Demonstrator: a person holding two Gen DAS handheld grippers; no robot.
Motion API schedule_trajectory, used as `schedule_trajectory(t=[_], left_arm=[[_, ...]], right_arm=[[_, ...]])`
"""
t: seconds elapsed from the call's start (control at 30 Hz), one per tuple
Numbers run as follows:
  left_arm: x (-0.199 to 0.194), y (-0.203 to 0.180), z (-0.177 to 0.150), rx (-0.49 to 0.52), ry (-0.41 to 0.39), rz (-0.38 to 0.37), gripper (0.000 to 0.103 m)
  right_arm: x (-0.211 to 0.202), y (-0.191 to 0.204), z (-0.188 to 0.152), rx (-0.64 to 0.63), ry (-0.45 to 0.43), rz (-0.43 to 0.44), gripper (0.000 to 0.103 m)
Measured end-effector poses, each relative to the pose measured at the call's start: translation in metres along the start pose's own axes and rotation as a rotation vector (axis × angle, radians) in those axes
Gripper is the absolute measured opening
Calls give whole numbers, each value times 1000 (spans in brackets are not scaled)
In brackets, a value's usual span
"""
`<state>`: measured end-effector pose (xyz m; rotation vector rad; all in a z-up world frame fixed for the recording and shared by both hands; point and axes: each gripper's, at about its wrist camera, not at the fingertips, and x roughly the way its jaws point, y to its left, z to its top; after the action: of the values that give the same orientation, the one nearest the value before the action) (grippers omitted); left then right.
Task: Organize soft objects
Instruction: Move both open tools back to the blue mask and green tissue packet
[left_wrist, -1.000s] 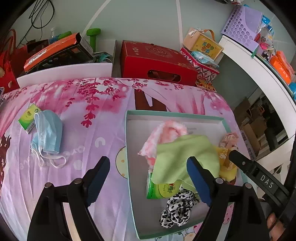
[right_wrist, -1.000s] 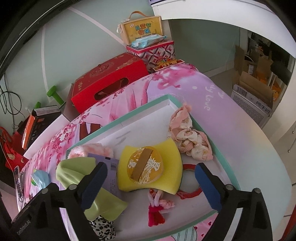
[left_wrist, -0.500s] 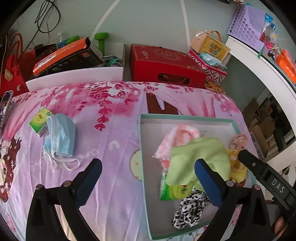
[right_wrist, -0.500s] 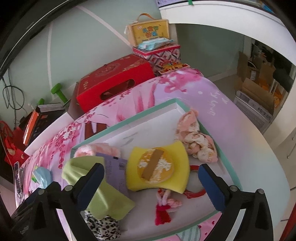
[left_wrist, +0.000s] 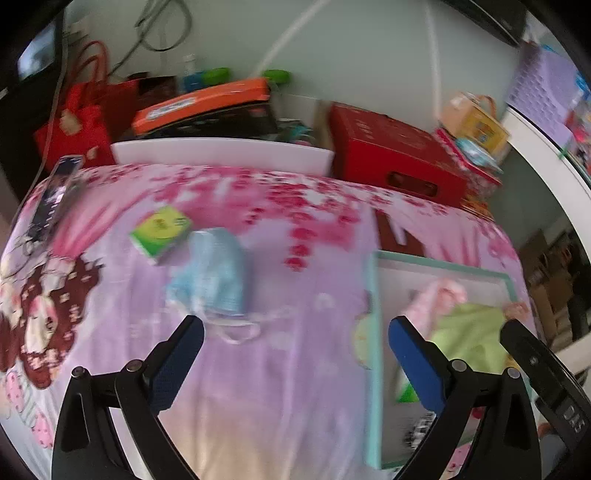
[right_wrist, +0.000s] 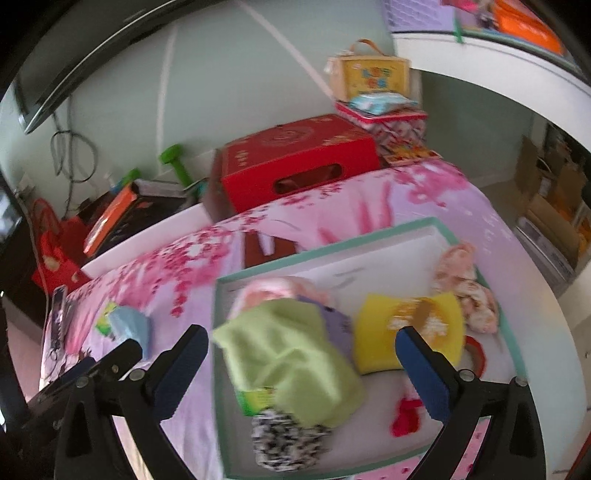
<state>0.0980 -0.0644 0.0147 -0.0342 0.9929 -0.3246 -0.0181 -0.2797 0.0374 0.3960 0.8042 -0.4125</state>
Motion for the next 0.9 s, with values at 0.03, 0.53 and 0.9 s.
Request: schedule_trajectory(t=[0.03, 0.53, 0.9], left_arm=[[-1, 7, 1, -11, -4, 12, 100], [-22, 89, -1, -140, -28, 156, 100], [0, 129, 3, -242, -1, 208, 100]], right_arm=[[0, 8, -1, -16, -1, 13, 103], [-1, 110, -24, -228, 11, 131, 103], [35, 152, -36, -320, 45, 203, 103]])
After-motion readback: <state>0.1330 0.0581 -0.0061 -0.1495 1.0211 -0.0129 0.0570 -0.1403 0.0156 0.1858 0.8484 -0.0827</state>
